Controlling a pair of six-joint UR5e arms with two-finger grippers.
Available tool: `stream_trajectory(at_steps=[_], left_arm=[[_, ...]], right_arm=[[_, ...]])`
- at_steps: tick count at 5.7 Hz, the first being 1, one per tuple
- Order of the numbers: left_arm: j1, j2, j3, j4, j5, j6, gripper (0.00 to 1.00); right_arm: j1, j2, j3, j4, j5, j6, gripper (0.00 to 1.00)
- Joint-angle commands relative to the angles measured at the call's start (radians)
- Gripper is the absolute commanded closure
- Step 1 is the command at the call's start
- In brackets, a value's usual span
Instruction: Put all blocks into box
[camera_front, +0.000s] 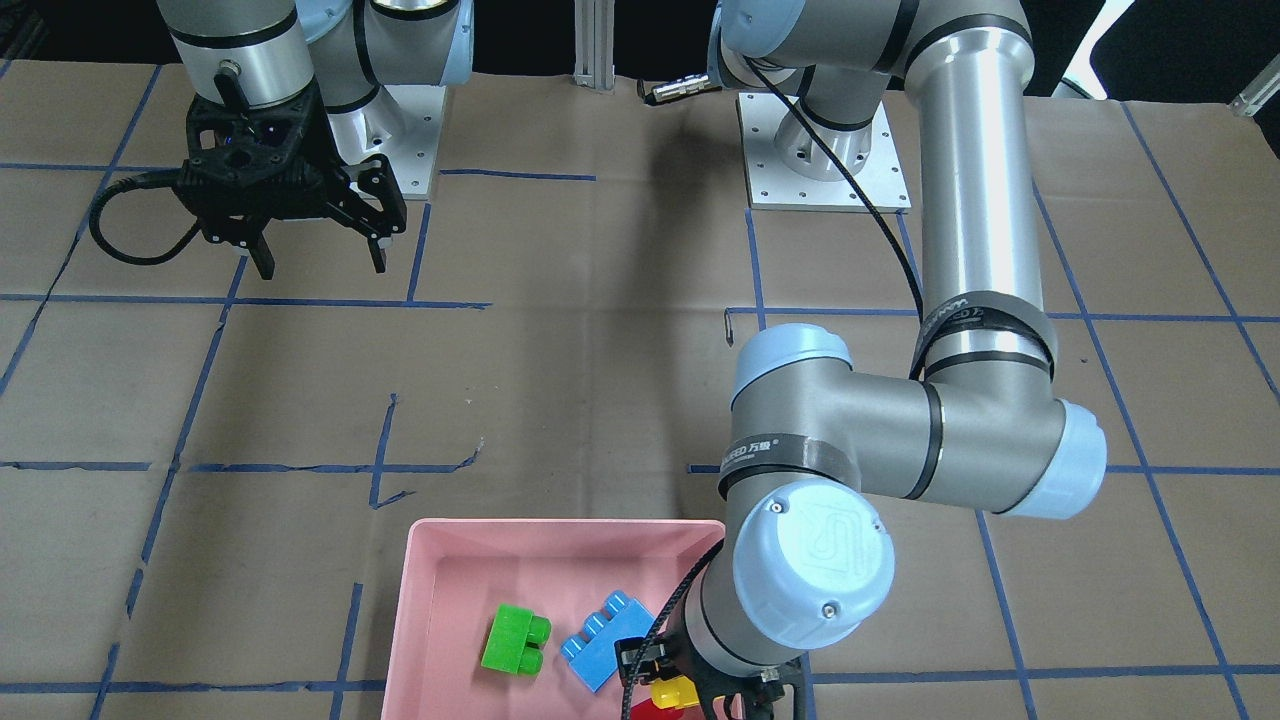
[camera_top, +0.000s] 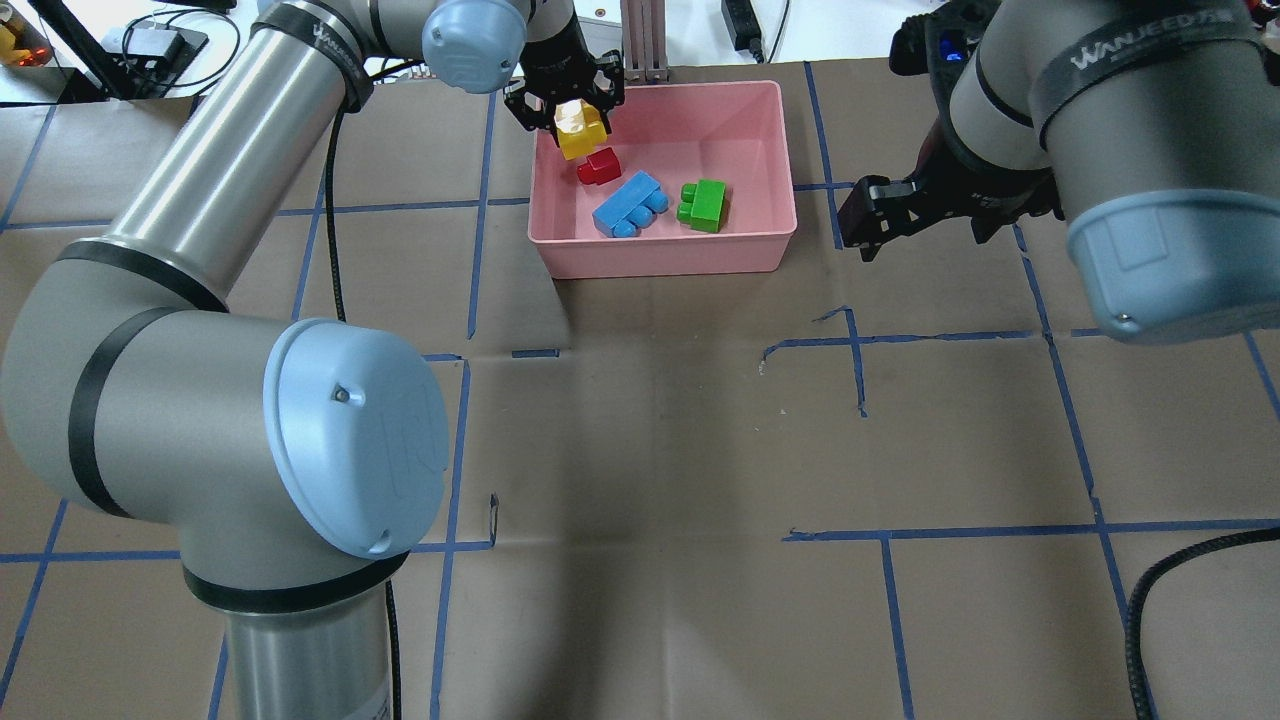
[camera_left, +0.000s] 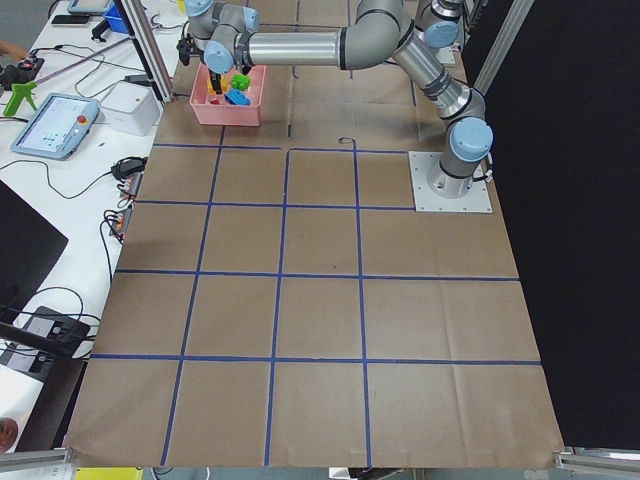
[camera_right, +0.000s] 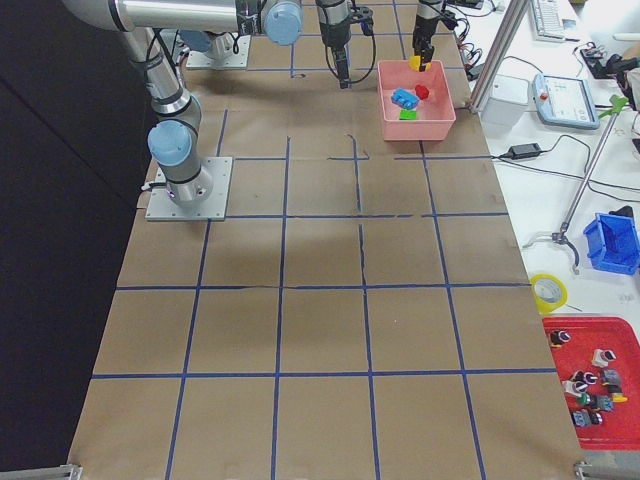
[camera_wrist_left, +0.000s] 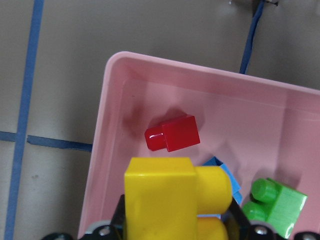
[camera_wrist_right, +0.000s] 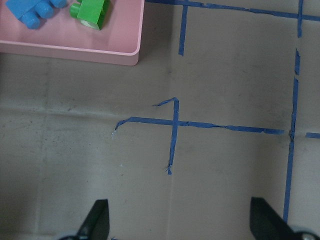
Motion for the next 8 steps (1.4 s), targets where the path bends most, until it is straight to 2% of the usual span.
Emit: stream_trajectory(at_steps=[1, 2, 3, 4, 5, 6, 7, 8], left_arm=[[-0.010, -0.002, -0.005, 0.009, -0.002, -0.067, 0.06], [-0.012, 0.024, 0.000, 0.007, -0.004, -0.078, 0.02], [-0.008, 0.100, -0.018, -0.016, -0.002, -0.063, 0.01], [0.022, 0.187, -0.040, -0.140, -0.001, 0.006, 0.01], [0.078, 0.302, -0.117, -0.240, 0.004, 0.117, 0.01], [0.137, 0.426, -0.236, -0.272, 0.004, 0.210, 0.01], [0.196, 0.547, -0.356, -0.293, 0.068, 0.318, 0.01], [0.206, 0.659, -0.470, -0.290, 0.090, 0.359, 0.01]], right_arm=[[-0.001, 0.009, -0.036, 0.019, -0.001, 0.013, 0.00], [-0.004, 0.009, -0.037, 0.019, -0.001, 0.013, 0.00], [-0.004, 0.008, -0.036, 0.020, -0.001, 0.013, 0.00], [-0.004, 0.008, -0.039, 0.024, -0.003, 0.014, 0.00], [-0.004, 0.005, -0.053, 0.068, -0.001, 0.014, 0.00], [-0.001, 0.008, -0.097, 0.149, -0.001, 0.019, 0.00], [0.000, 0.008, -0.097, 0.190, 0.002, 0.074, 0.00], [0.000, 0.003, -0.088, 0.188, 0.002, 0.074, 0.00]])
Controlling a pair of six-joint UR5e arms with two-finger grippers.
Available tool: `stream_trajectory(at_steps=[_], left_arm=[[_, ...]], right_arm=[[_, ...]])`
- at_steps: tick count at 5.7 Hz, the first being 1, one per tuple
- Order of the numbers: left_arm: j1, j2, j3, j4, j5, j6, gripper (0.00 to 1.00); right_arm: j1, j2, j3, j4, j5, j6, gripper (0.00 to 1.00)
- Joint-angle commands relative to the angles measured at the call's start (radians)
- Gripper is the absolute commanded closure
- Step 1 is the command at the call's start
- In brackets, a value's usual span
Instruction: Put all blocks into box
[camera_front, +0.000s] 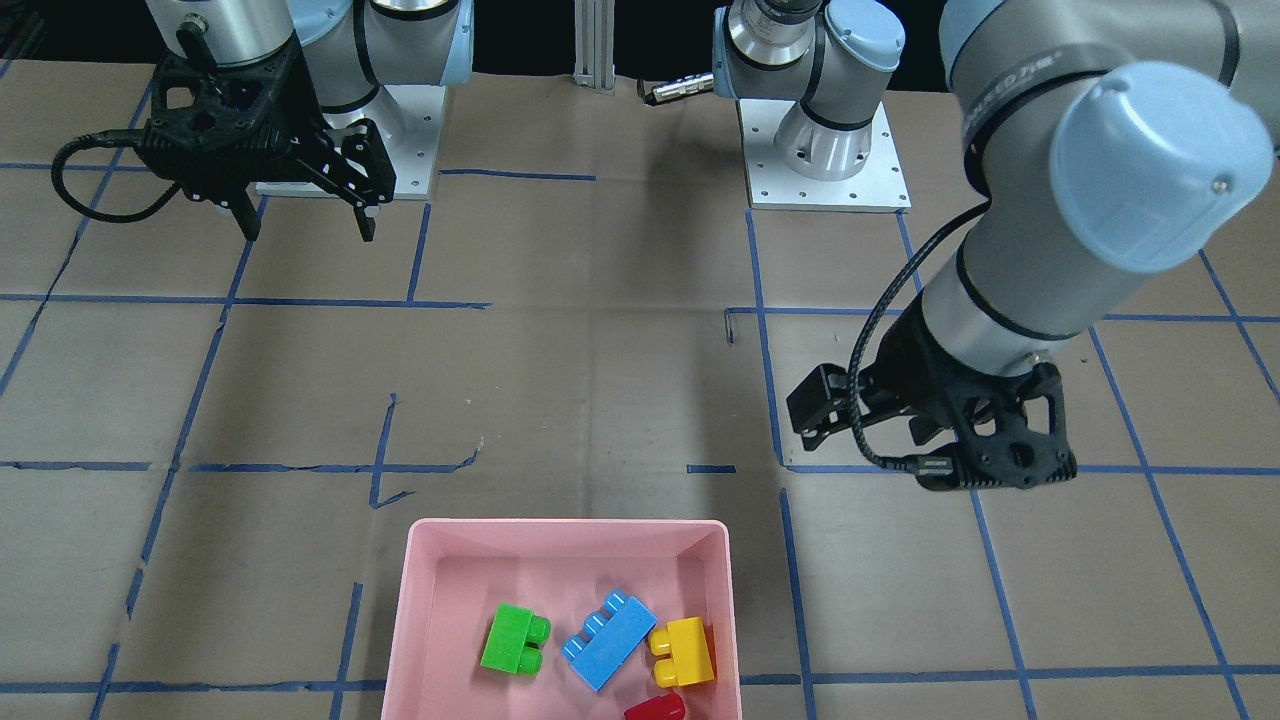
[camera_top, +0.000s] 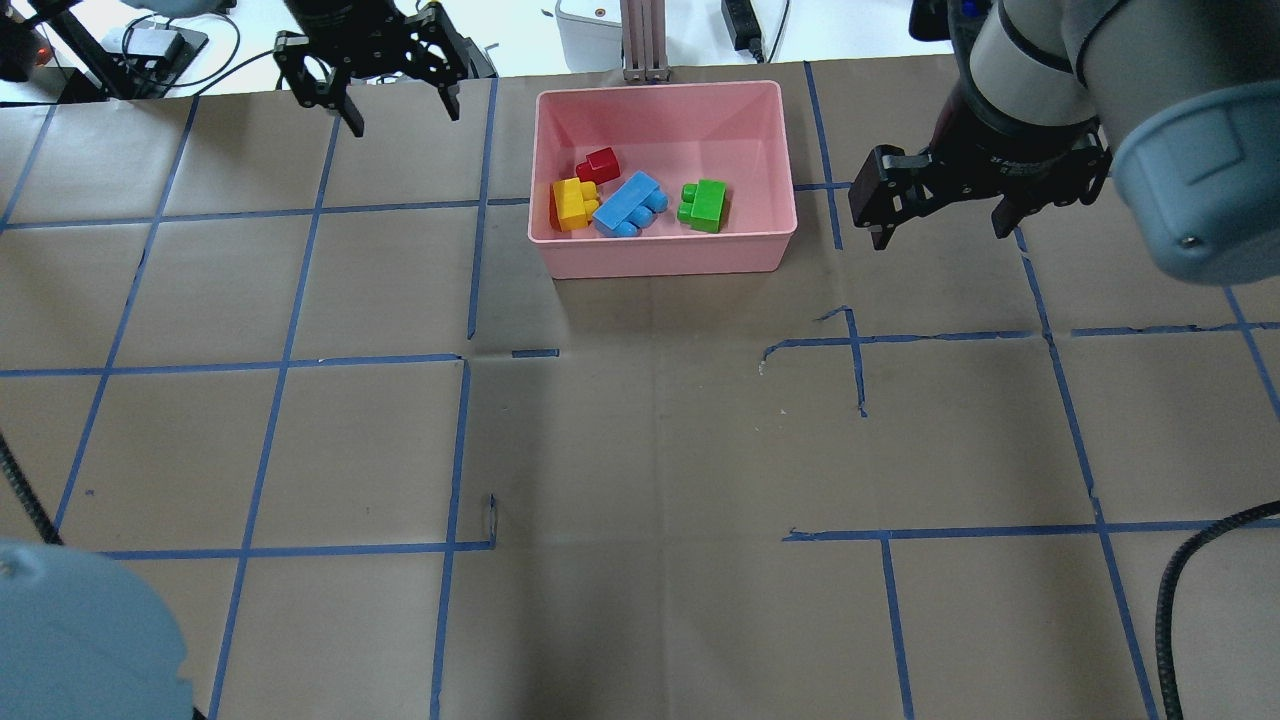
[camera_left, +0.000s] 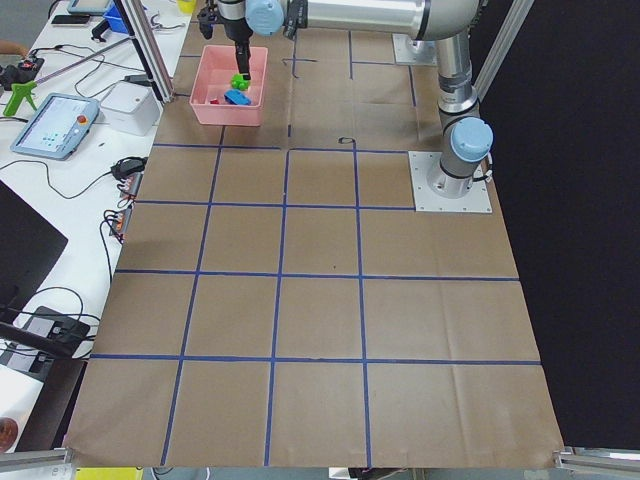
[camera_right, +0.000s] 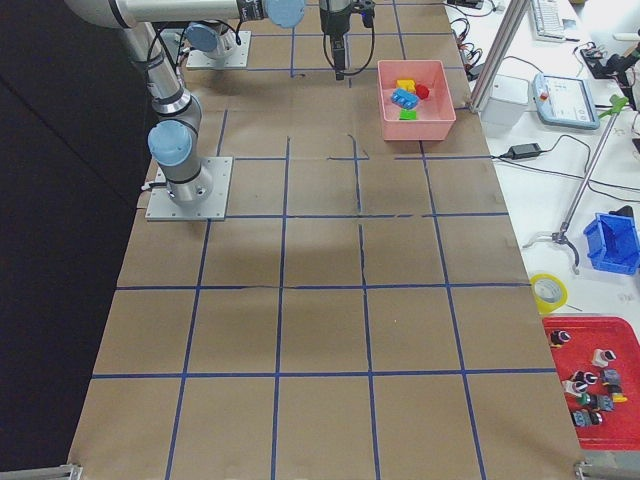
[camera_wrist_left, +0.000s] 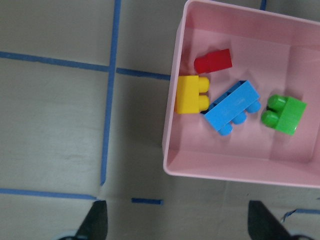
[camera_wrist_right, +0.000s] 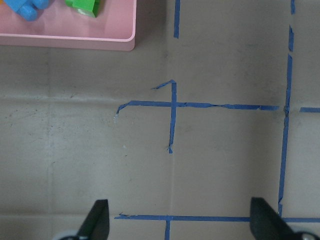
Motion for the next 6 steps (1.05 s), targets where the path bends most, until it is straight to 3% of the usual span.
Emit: stream_trajectory(at_steps=[1, 6], left_arm=[[0.022, 0.170, -0.158, -0.007, 0.026, 0.057, 0.01], [0.013, 0.251, -0.235, 0.004, 0.025, 0.105, 0.01]], right_arm=[[0.001, -0.001, 0.005, 0.005, 0.001, 0.012, 0.00], [0.001, 0.003, 0.005, -0.003, -0.002, 0.008, 0.00]])
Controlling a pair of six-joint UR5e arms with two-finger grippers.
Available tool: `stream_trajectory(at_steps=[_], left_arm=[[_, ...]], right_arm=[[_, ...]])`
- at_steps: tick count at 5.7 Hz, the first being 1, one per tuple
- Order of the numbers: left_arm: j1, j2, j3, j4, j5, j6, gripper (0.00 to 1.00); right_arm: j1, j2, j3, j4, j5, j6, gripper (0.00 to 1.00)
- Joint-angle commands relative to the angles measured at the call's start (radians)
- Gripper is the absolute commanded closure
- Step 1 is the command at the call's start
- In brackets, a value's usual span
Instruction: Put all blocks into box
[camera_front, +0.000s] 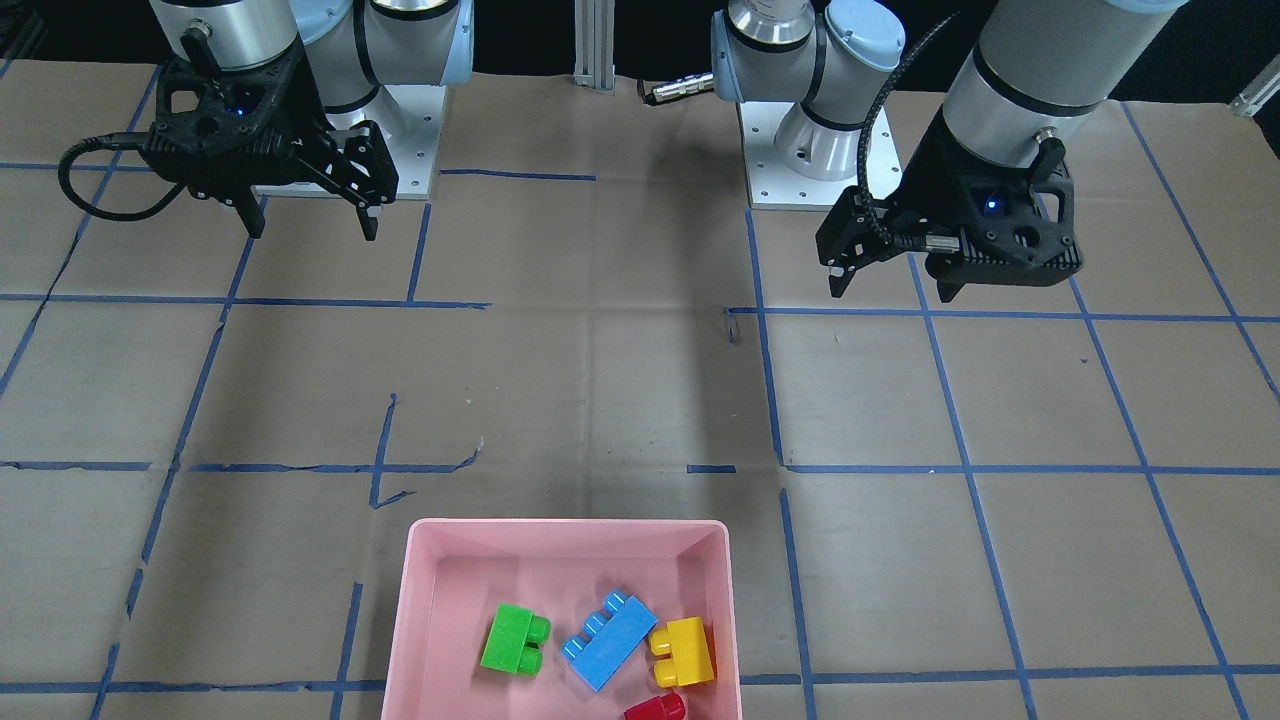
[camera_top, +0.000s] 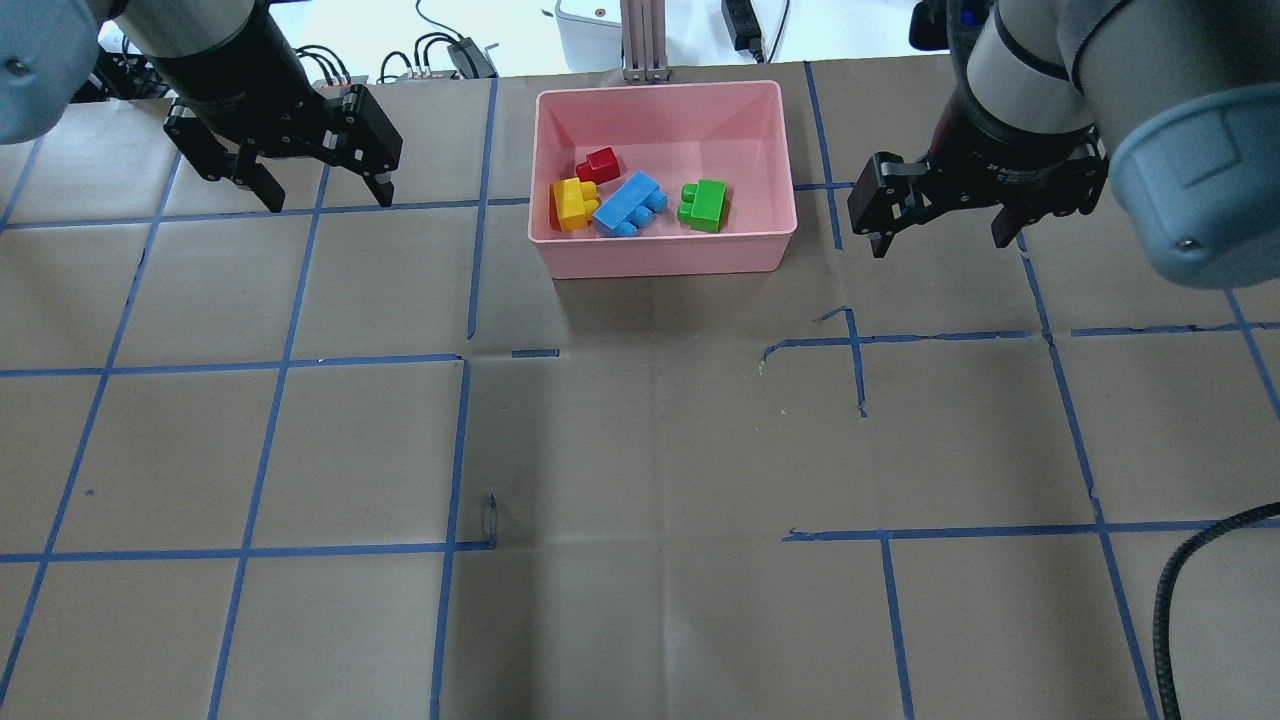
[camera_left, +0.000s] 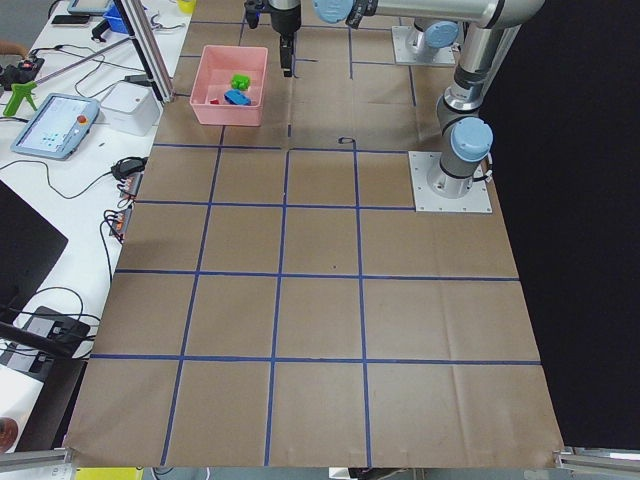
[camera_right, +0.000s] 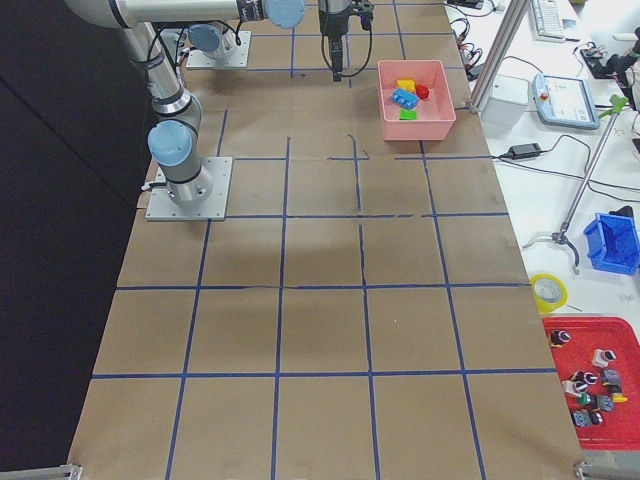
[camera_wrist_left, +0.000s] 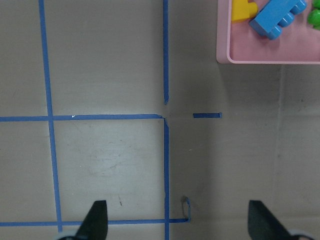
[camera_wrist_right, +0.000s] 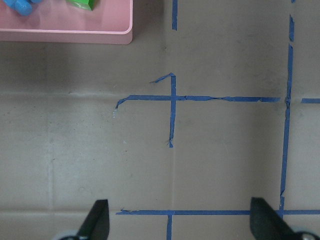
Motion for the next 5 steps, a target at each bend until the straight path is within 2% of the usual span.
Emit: stream_trajectory(at_steps=[1, 5], left_arm=[[0.000, 0.010, -0.014, 0.006, 0.000, 0.005, 0.01], [0.000, 0.007, -0.012, 0.009, 0.000, 0.002, 0.01]], right_arm=[[0.000, 0.001, 0.000, -0.002, 0.000, -0.003, 0.00], [0.000, 0.002, 0.000, -0.013, -0.002, -0.005, 0.00]])
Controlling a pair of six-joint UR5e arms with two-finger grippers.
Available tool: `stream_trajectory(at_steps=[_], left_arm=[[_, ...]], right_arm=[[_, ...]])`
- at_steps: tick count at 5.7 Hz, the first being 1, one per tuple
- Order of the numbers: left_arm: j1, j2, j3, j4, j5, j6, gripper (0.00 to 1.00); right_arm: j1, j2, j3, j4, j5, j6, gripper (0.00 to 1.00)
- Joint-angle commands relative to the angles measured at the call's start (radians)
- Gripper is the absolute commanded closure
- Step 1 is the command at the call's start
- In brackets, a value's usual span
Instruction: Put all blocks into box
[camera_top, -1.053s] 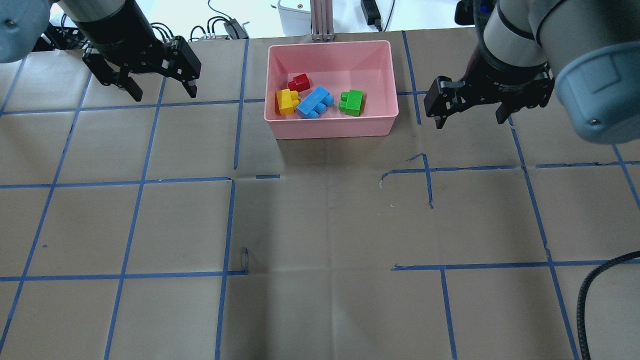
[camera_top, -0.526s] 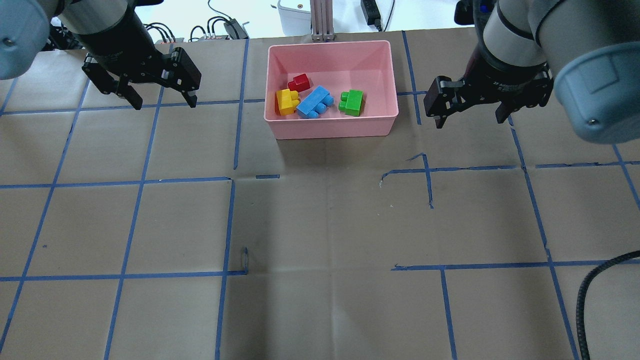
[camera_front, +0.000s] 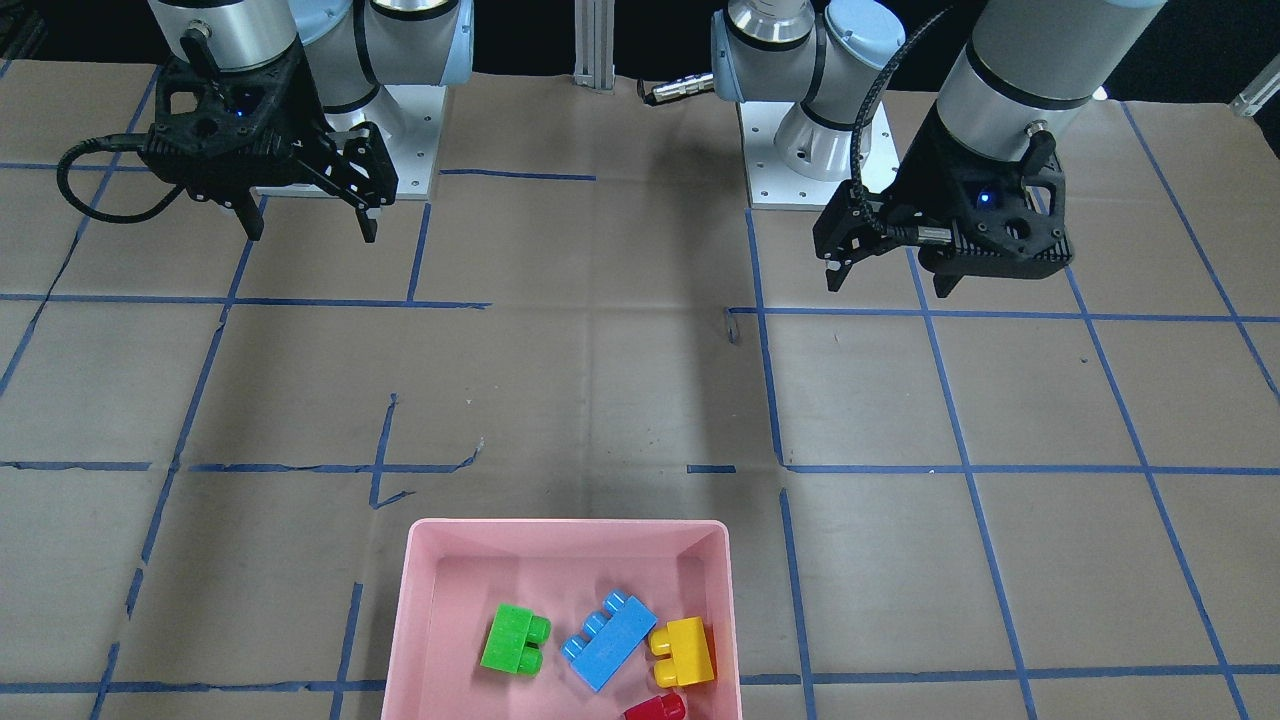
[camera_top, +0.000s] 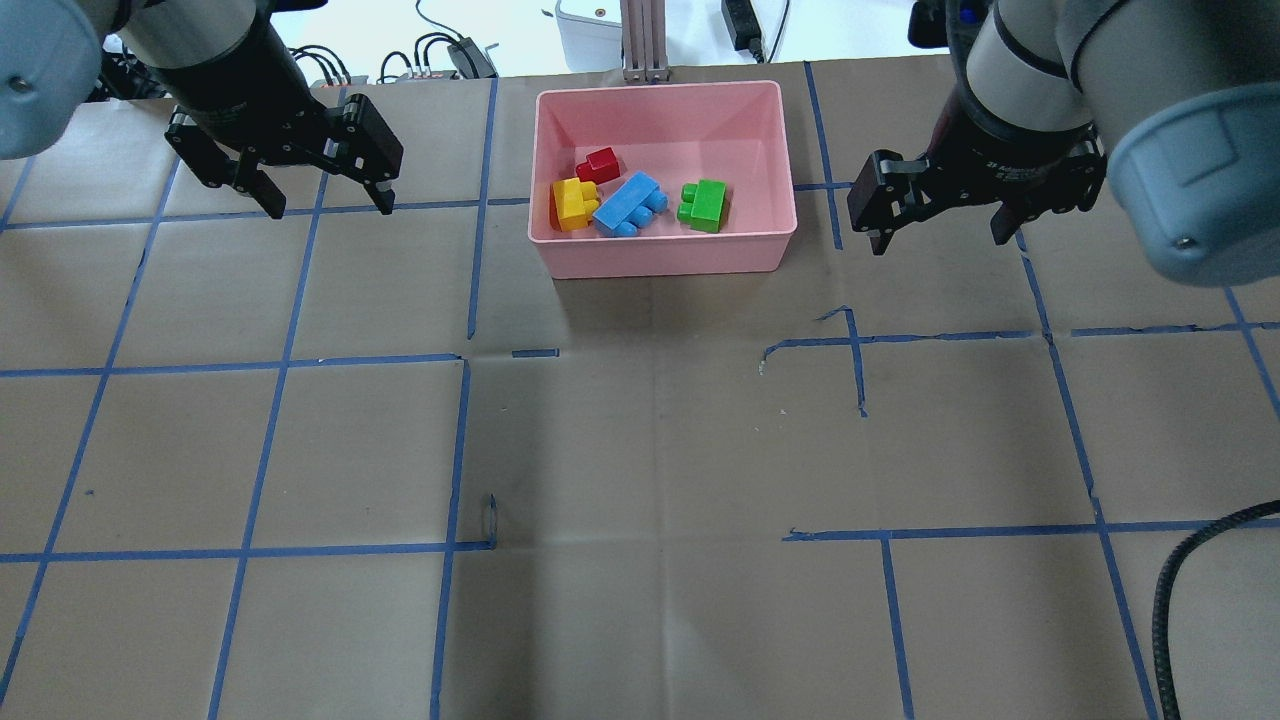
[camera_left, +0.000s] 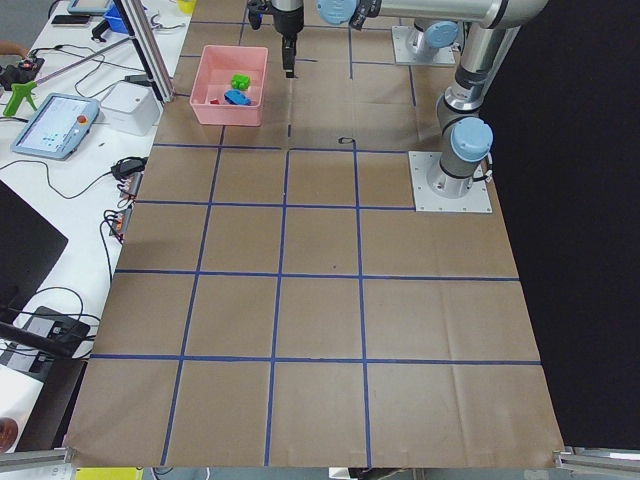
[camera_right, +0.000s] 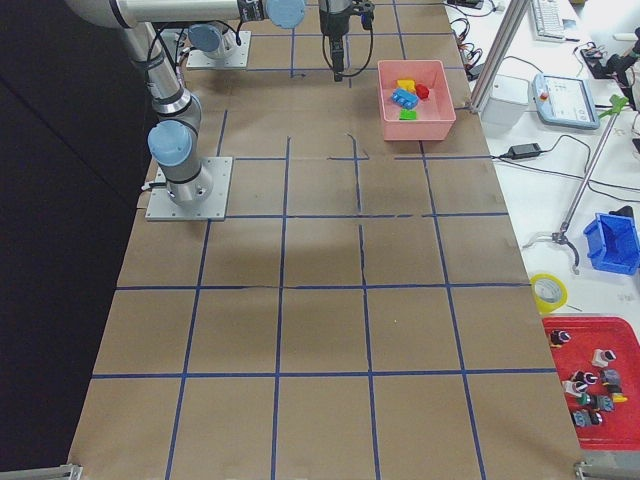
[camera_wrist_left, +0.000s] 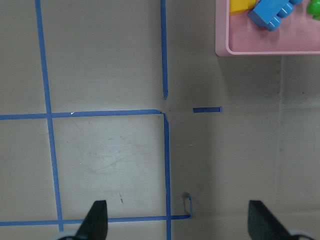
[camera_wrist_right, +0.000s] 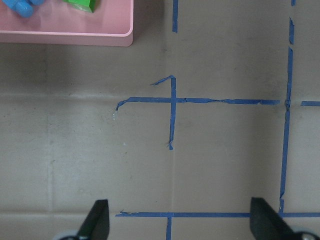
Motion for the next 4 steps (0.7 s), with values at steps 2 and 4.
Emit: stream_trajectory(at_steps=[2, 4], left_arm=[[0.000, 0.000, -0.001, 0.002, 0.000, -0.004, 0.01], [0.000, 0.000, -0.001, 0.002, 0.000, -0.006, 0.01]], right_arm=[[-0.002, 0.000, 0.001, -0.010, -0.001, -0.014, 0.00], [-0.002, 0.000, 0.001, -0.010, -0.001, -0.015, 0.00]])
